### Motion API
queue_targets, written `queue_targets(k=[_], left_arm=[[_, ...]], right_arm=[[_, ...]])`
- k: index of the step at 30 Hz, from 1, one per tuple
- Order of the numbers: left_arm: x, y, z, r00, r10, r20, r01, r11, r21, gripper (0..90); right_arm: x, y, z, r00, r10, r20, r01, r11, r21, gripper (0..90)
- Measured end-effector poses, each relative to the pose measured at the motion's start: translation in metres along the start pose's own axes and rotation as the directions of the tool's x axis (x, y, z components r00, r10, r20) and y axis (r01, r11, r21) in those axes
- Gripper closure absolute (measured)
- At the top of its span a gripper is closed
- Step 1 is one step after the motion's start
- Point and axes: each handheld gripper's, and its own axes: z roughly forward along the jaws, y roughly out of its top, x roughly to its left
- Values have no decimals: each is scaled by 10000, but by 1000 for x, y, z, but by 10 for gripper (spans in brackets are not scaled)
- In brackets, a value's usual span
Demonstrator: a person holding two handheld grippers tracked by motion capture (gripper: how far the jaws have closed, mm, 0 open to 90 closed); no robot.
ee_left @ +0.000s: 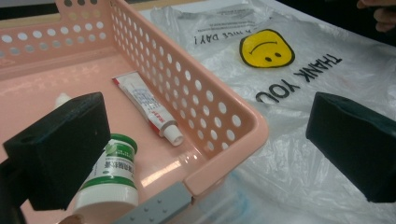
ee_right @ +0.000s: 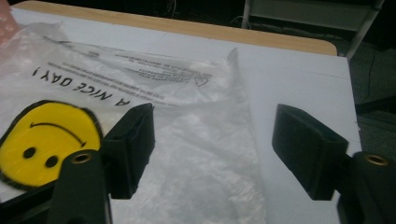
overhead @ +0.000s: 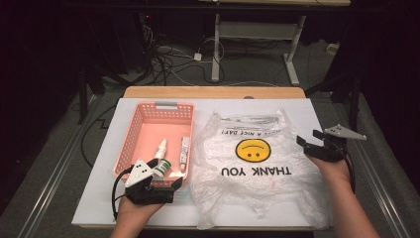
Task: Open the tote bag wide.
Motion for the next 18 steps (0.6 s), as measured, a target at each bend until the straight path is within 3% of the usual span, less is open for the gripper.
queue_targets(k=[1, 6, 7, 11, 14, 18], left_arm=[[-1, 1, 0, 10000, 30, 66, -31, 10000, 73, 0], [-4, 3, 0, 9994, 329, 53, -330, 9993, 170, 0], [-5, 2, 0, 9988, 490, 92, -491, 9986, 193, 0], [-8, 4, 0, 9987, 452, 230, -460, 9984, 333, 0], [-13, 6, -2, 9973, 700, 210, -702, 9975, 54, 0], [-15, 5, -1, 9959, 858, 289, -860, 9963, 66, 0]], right_arm=[[-7, 5, 8, 9999, 114, -42, -113, 9999, 66, 367], [-23, 16, 32, 9992, 401, -47, -397, 9976, 569, 410], [-25, 18, 37, 9993, 368, -41, -364, 9971, 663, 416], [-31, 22, 51, 9989, 442, -125, -426, 9934, 1065, 423], [-37, 20, 71, 9992, 385, -114, -360, 9854, 1664, 442], [-38, 16, 84, 9987, 473, -195, -430, 9824, 1820, 457]])
